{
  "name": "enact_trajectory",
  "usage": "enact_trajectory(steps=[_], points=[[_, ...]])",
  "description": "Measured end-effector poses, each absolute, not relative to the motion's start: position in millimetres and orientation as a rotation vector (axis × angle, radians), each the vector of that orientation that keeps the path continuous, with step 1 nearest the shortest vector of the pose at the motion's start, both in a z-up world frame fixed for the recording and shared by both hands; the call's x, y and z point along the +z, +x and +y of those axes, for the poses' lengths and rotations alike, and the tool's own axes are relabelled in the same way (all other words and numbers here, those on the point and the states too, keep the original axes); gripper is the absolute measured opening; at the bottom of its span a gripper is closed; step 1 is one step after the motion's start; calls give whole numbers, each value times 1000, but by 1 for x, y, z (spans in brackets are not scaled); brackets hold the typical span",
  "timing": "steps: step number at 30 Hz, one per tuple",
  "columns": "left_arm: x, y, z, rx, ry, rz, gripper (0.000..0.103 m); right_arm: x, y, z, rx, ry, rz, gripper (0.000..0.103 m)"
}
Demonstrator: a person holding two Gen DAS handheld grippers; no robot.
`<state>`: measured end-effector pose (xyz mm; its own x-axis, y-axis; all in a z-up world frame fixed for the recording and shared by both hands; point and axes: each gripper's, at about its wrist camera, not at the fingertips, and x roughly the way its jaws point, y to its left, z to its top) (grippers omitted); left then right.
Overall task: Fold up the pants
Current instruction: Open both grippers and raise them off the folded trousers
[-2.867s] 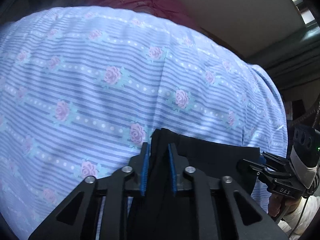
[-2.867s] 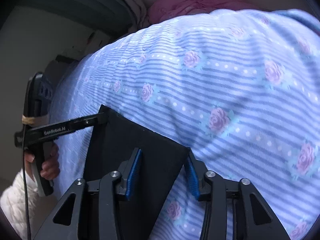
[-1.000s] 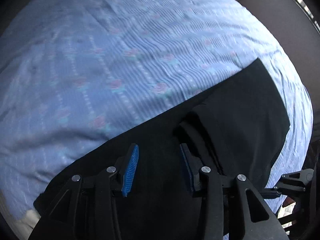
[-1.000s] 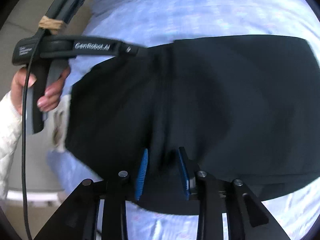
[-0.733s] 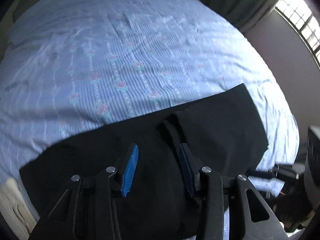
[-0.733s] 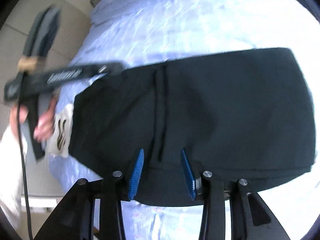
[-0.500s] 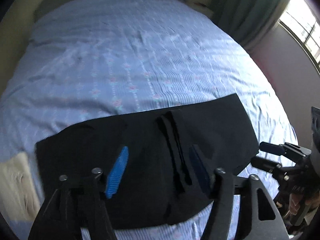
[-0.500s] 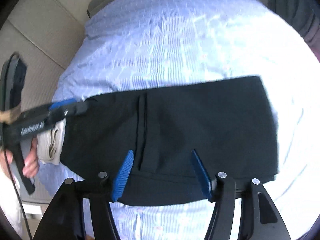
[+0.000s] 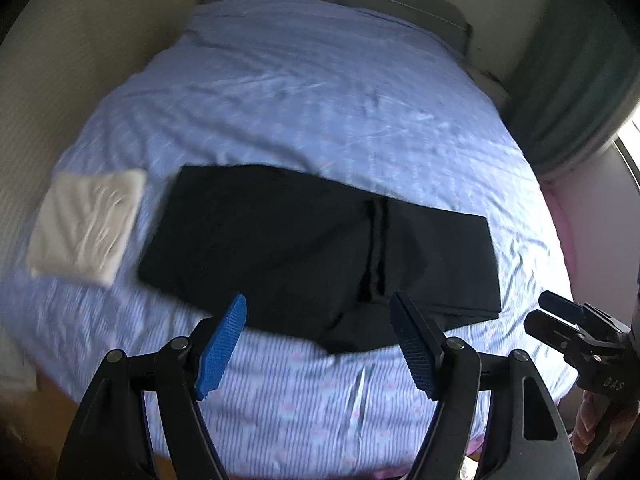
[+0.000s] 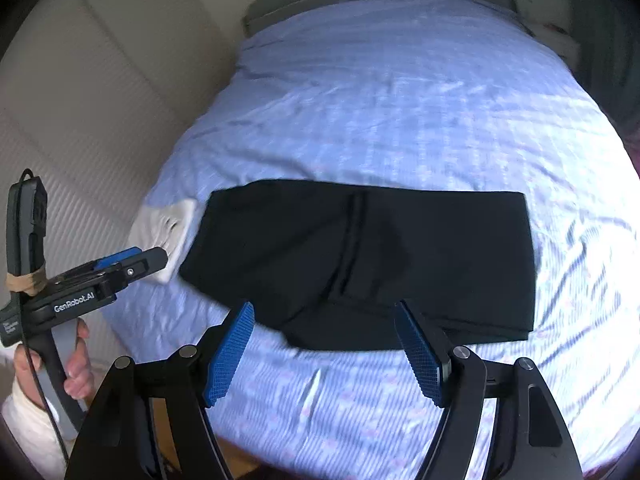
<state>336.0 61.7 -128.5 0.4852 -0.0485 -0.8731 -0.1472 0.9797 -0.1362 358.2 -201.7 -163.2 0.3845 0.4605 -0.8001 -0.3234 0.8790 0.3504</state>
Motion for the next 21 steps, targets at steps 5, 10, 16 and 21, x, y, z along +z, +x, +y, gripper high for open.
enact_trajectory(steps=[5,10,16,21], points=[[-130,293,81,115,-297,1057,80,-152,329,-185,543,106,1043,74],[-140,263,112,129,-305,1079,80,-148,306,-160,525,129,1052,76],[-149,255,175,105,-299,1083,80,-147,287,-104,507,88,1046,76],[-162,265,233,14,-288,1104,80,-154,280,-52,451,120,1071,76]])
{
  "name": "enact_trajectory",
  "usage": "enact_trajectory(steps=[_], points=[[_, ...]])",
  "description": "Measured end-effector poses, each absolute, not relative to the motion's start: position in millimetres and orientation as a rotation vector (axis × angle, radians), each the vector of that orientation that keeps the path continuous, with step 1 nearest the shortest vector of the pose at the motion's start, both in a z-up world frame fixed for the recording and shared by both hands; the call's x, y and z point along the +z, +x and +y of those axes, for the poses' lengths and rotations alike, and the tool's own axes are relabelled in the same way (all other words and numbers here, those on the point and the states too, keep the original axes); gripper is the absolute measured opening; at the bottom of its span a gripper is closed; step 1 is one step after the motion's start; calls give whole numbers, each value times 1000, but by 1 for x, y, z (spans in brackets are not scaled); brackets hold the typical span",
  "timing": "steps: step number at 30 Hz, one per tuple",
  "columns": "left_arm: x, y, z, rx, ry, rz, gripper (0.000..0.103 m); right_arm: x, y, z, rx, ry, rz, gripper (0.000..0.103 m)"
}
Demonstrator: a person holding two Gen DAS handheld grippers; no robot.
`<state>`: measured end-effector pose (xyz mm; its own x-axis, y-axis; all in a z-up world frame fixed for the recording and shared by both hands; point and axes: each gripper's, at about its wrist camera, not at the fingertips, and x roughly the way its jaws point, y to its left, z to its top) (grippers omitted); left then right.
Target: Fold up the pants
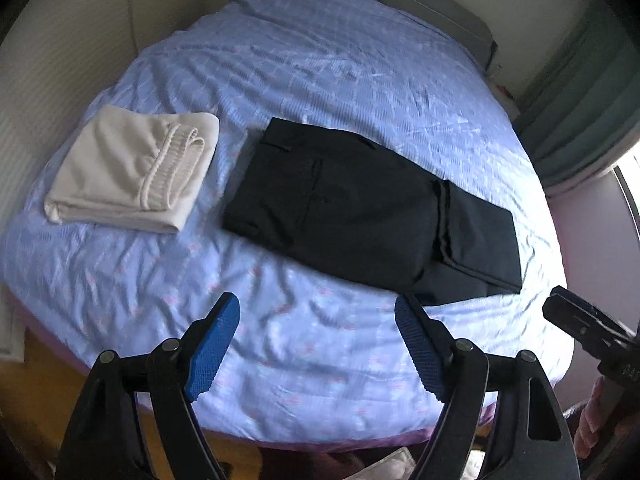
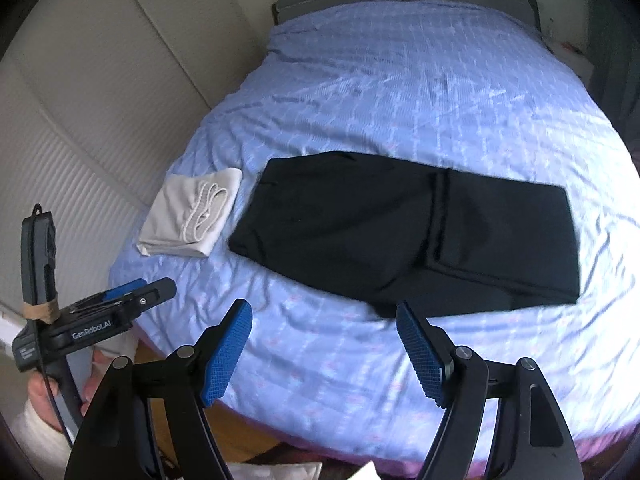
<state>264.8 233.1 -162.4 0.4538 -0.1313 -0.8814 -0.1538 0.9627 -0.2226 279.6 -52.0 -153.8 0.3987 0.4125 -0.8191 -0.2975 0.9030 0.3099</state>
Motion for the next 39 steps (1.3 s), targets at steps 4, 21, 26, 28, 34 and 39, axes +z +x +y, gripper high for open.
enact_trajectory(steps=[4,21,26,28,34,39], points=[[-179,280,265,-26,-284,1132,80,-164,283,-13,407,107,1097,76],[-301,333,317,-52,-600,1223,78,-235,314,26,267,-70,1283,76],[-332,345,328,-57,-683,1247,76,-257,337,51,287,-105,1297,76],[-339,350,330,-56,-673,1257,76,-267,347,62,289,-110,1310,76],[-364,367,342,-87,-734,1264,73,-287,367,84,297,-102,1337,76],[-377,384,349,-121,-776,1268,73,-296,371,94,304,-117,1355,76]])
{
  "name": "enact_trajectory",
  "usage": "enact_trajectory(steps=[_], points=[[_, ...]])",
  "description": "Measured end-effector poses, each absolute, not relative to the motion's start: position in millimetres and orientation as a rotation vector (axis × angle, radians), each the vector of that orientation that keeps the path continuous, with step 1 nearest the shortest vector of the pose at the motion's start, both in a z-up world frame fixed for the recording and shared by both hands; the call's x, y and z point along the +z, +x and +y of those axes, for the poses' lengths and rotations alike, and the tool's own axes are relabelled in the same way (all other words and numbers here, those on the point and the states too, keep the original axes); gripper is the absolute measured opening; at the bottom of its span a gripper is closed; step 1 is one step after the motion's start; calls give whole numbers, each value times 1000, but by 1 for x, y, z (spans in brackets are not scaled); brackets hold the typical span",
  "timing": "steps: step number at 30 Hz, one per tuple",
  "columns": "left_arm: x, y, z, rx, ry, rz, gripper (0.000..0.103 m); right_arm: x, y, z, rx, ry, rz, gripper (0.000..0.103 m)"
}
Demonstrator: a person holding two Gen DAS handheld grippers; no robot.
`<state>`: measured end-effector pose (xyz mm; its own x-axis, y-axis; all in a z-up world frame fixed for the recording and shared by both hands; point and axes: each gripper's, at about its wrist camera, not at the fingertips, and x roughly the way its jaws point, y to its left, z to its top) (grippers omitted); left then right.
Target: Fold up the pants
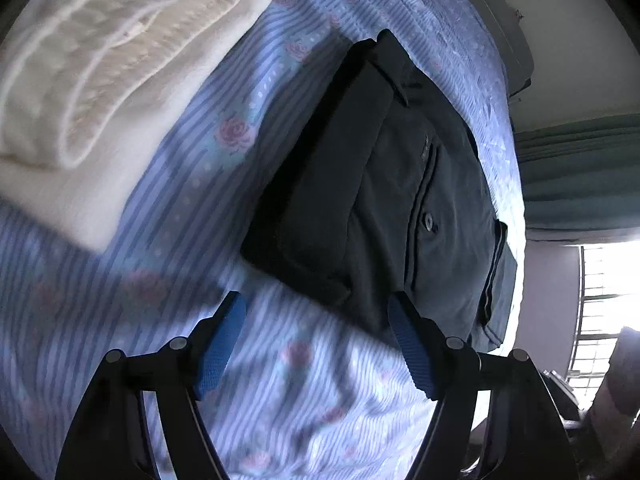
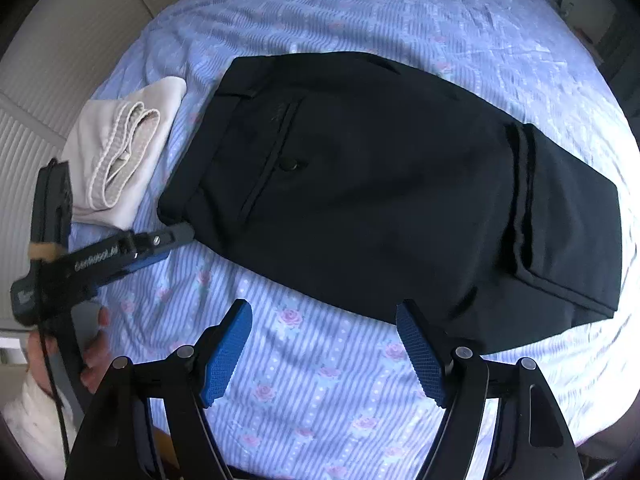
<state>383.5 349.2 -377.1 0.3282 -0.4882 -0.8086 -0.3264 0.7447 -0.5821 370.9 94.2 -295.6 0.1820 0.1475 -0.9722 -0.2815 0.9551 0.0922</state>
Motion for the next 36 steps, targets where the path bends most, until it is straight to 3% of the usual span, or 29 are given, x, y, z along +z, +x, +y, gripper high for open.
enact_trajectory(steps=[20,25,30,36], points=[[-409,430,355,-171,-844,1332,76,-296,393,111,321,-162,1371,76],[-389,423,369,-217,-934,1252,35,-292,394,111,332,-160,1362,76],[-357,420,369,-327,-972,1128,34,-290,394,106,336,-129,1356,76],[-378,447,357,-300,-954,1177,34,-291,393,99,315,-116,1358,76]])
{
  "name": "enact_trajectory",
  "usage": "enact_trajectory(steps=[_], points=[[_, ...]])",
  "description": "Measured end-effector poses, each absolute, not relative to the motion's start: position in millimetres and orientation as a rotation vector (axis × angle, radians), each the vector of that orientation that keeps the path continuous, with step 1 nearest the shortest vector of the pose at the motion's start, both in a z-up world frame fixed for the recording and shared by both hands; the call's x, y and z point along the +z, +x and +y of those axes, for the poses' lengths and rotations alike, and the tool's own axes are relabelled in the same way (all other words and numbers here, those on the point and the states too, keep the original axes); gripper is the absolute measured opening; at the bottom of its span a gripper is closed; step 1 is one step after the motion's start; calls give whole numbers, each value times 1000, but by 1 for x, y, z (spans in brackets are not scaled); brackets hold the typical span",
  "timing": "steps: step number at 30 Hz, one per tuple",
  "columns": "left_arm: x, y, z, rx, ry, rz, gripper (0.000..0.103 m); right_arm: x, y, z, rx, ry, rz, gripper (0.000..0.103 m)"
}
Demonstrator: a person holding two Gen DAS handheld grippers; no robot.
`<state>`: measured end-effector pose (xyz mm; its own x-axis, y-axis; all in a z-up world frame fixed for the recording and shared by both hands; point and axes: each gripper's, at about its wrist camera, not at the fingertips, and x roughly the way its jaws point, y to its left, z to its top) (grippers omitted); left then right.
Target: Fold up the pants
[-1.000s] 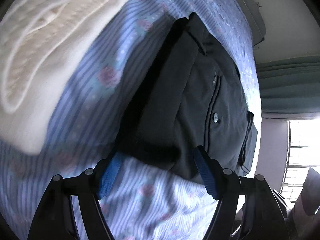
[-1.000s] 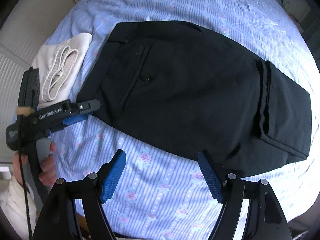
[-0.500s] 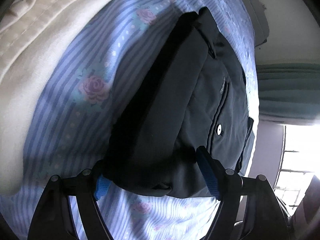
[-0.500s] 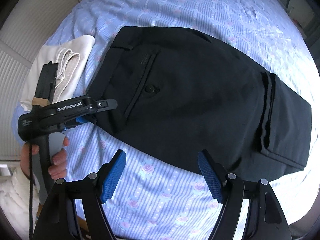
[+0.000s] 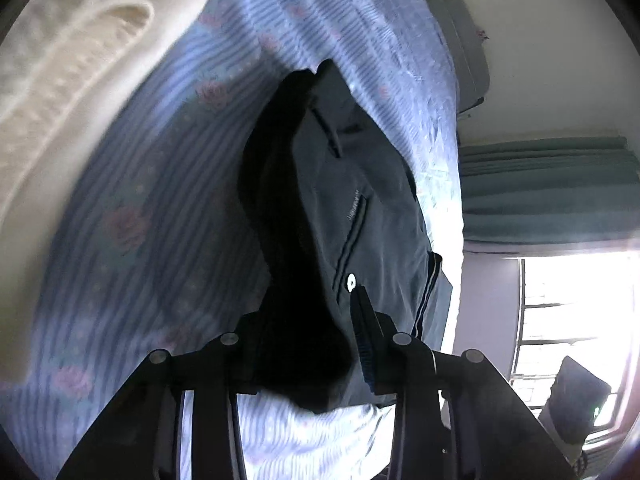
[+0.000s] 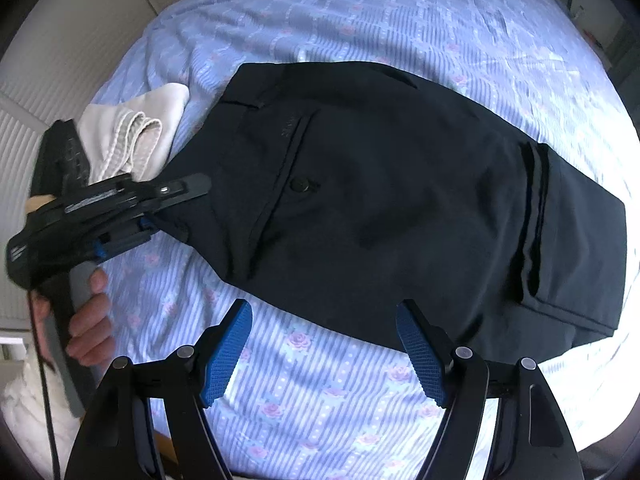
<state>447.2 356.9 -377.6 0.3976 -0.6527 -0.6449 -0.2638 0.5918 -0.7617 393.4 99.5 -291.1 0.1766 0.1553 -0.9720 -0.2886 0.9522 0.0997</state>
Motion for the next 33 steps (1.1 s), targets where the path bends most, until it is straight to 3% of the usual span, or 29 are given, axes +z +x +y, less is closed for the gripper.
enact_trajectory(steps=[5,8,17,24,33], points=[[-397,472,333,-261,-893,1270,34,-289,392,92,286,-106,1352,76],[-392,475,324,-162,-797,1321,26,-286,392,85,267,-100,1343,75],[-286,465,277,-80,-472,1255,21,-257,377,38,202,16,1281,75],[-198,472,187,-160,-261,1150,20,-214,349,-33,125,131,1177,75],[-133,477,60,-233,-53,1110,20,-156,321,-163,19,281,996,75]])
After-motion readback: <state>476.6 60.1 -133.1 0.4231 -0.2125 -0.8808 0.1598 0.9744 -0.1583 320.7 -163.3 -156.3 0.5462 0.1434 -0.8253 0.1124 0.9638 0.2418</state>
